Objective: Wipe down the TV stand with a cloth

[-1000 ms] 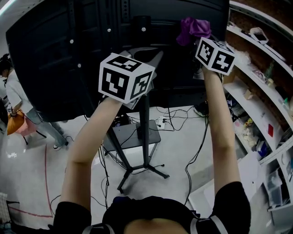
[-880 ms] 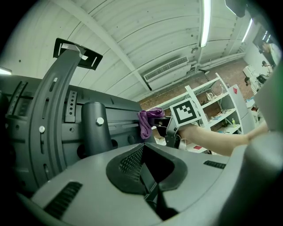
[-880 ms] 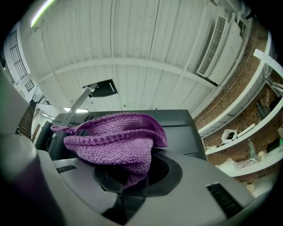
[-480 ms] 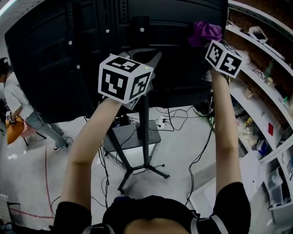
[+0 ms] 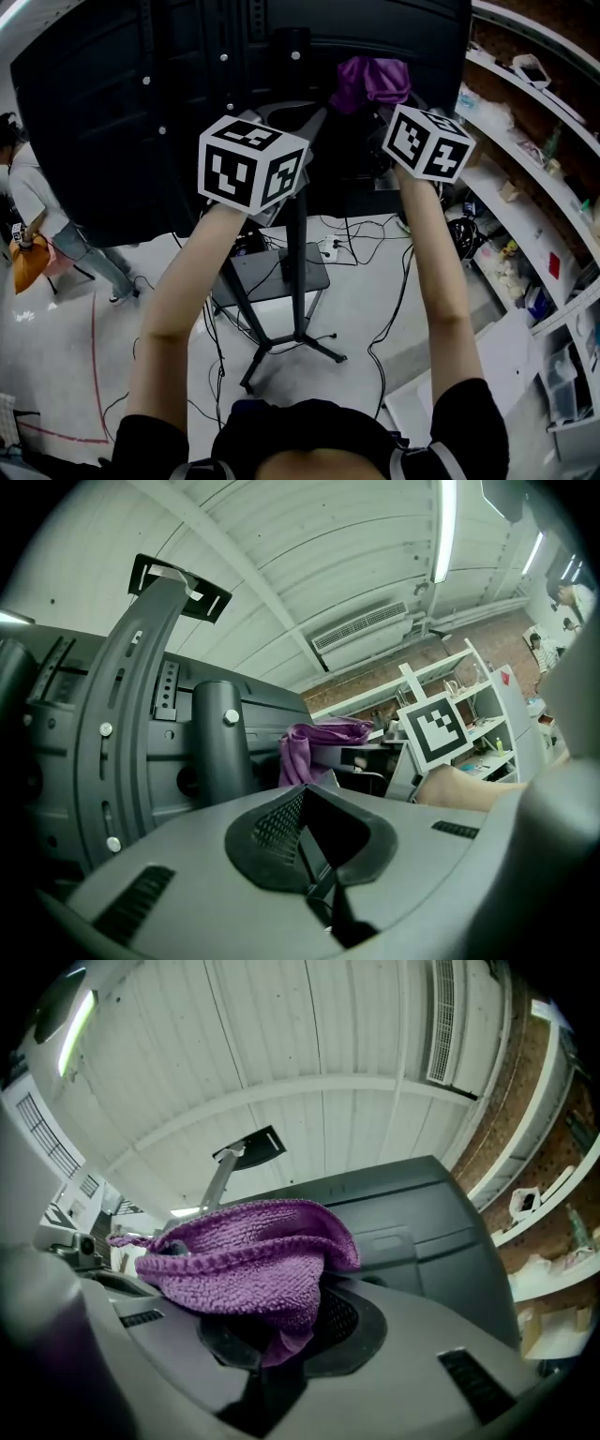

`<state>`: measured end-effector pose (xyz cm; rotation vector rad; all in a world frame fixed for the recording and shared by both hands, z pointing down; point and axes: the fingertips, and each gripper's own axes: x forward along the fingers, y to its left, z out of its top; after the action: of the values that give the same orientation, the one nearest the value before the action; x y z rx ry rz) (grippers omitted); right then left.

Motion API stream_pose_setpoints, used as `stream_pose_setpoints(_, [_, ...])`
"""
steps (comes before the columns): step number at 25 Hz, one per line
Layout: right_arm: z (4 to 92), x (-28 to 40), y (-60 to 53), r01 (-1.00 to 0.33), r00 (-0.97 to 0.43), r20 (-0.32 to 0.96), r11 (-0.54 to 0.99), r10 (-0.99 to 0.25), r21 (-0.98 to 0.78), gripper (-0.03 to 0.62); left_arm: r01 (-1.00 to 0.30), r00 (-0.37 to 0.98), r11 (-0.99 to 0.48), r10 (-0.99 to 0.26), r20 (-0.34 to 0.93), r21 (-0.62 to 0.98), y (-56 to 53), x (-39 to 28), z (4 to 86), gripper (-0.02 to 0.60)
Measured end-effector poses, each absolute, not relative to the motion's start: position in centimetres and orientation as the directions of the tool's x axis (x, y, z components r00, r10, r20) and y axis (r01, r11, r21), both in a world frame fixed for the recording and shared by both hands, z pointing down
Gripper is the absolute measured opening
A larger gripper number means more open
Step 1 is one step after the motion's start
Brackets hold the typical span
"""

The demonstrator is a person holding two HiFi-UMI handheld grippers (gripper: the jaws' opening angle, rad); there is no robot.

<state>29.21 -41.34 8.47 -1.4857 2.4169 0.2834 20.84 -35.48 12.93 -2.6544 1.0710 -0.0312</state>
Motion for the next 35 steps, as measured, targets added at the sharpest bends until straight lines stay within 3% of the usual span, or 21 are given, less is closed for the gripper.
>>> stream_pose_setpoints(4, [9.5,24.7,-41.7,-0.845,-0.514,-0.311,0.533,-0.800,0.024,0.064,-0.689,0.714,-0.678,-0.695,-0.082,-0.257,-35.5,20.1,13.3,0.006])
stream_pose_setpoints(12, [10.2,23.9,-43.0,-0.880,-0.472,-0.312,0.464,-0.824,0.107,0.064,-0.702,0.702,-0.669,-0.709,-0.074,-0.246,-35.9,19.0,14.0,0.006])
stream_pose_setpoints(35, [11.4,35.1,-44.1,-0.961,-0.277,-0.279,0.258,-0.920,0.103,0.064,-0.616,0.782,-0.748,-0.620,-0.073,-0.245,-35.6,25.7,14.7,0.006])
